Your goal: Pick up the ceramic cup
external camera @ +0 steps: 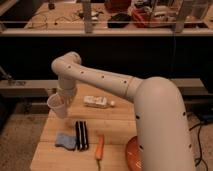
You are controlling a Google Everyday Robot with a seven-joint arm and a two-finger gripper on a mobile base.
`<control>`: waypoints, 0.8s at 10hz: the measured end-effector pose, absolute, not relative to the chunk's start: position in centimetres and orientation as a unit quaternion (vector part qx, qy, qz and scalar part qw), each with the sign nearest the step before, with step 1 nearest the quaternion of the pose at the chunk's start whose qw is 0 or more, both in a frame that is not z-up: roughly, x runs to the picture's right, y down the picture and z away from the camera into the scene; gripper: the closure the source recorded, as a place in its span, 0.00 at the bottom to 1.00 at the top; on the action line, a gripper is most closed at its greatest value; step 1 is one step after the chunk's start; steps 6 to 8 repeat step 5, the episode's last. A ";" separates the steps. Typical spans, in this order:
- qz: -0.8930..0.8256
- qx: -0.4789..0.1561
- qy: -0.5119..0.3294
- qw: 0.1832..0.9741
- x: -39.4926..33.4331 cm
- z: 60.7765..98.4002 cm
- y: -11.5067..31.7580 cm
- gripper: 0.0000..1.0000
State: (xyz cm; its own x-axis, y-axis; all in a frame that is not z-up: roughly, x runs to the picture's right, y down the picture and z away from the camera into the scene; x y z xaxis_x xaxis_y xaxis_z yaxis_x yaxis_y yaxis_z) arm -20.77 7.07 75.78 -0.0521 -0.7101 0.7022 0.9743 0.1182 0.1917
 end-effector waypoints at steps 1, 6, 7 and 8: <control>-0.636 -0.190 -0.348 0.662 -20.7 75.7 7.0 1.00; -0.635 -0.191 -0.347 0.663 -20.5 75.2 6.8 1.00; -0.635 -0.191 -0.347 0.663 -20.5 75.2 6.8 1.00; -0.635 -0.191 -0.347 0.663 -20.5 75.2 6.8 1.00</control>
